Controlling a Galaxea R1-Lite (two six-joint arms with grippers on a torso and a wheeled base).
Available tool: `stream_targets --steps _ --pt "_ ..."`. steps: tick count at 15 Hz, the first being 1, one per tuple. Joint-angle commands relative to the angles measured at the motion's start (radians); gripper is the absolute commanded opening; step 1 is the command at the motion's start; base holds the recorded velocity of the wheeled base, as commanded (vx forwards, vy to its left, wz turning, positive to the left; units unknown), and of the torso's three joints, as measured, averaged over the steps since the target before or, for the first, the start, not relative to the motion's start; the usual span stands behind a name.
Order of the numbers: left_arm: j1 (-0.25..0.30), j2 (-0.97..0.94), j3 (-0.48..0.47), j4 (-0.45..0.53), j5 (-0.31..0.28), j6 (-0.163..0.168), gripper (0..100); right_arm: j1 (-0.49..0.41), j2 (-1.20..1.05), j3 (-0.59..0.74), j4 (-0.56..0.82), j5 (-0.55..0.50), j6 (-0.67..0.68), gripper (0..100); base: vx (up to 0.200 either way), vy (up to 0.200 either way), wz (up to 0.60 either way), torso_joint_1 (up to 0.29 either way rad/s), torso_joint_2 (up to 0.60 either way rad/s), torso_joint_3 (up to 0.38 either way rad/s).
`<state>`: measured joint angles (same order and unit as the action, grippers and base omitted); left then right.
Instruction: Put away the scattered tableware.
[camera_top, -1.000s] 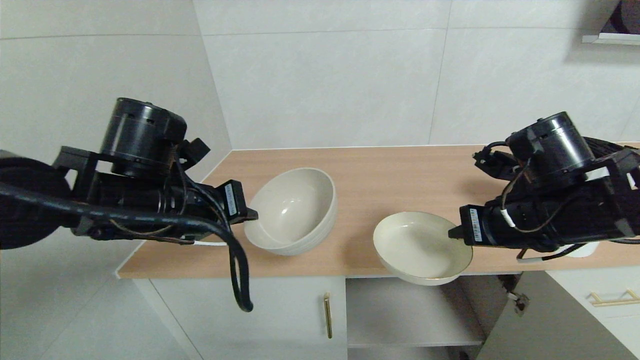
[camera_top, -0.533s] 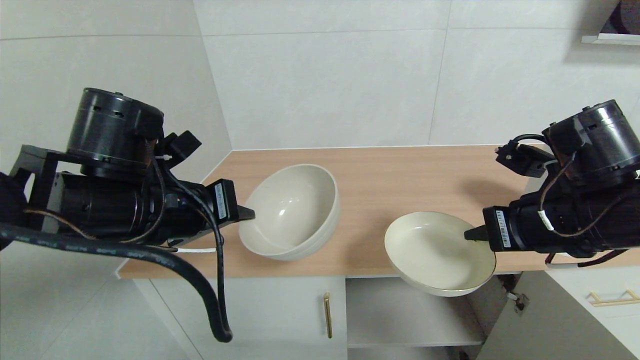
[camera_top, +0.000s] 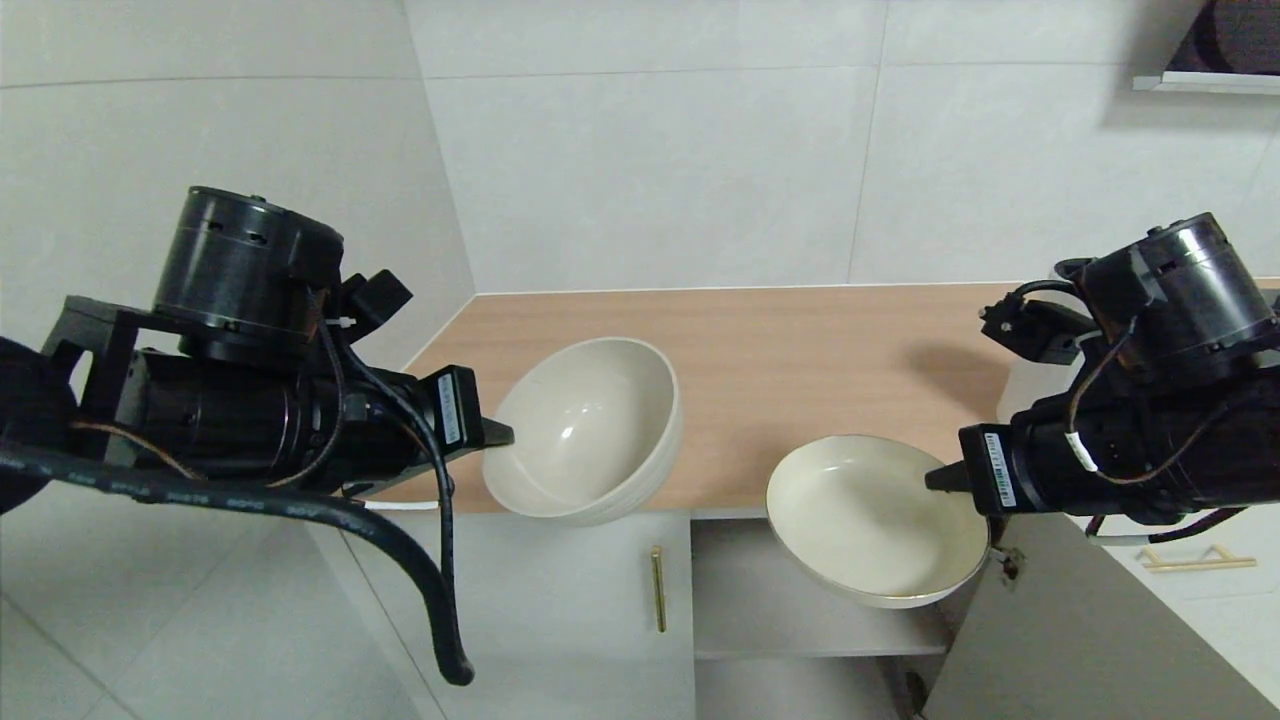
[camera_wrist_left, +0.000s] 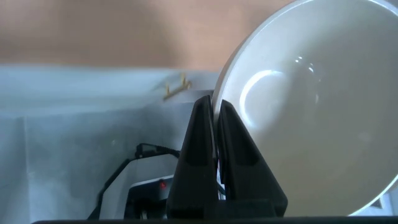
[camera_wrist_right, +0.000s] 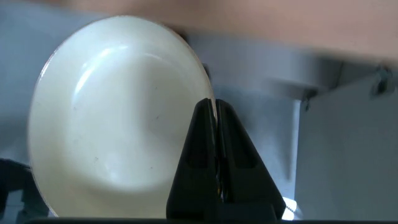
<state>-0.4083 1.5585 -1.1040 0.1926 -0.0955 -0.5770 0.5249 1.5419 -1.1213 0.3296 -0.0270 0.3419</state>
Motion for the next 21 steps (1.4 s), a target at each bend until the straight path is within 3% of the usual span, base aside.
stream_targets --steps 1,16,21 --pt "0.000 0.008 0.000 -0.001 0.000 0.000 0 0.000 0.020 0.000 -0.001 -0.002 0.000 0 0.000 0.000 0.00 0.000 0.00 0.000" --pt "-0.004 0.017 0.006 -0.002 -0.001 0.000 0 0.000 0.070 0.000 -0.003 -0.007 0.000 0 0.000 0.000 0.00 0.000 0.00 0.000" --pt "-0.004 0.017 0.006 -0.002 -0.001 0.000 0 0.000 0.073 0.000 -0.003 -0.007 0.000 0 0.000 0.000 0.00 -0.160 0.37 0.208"
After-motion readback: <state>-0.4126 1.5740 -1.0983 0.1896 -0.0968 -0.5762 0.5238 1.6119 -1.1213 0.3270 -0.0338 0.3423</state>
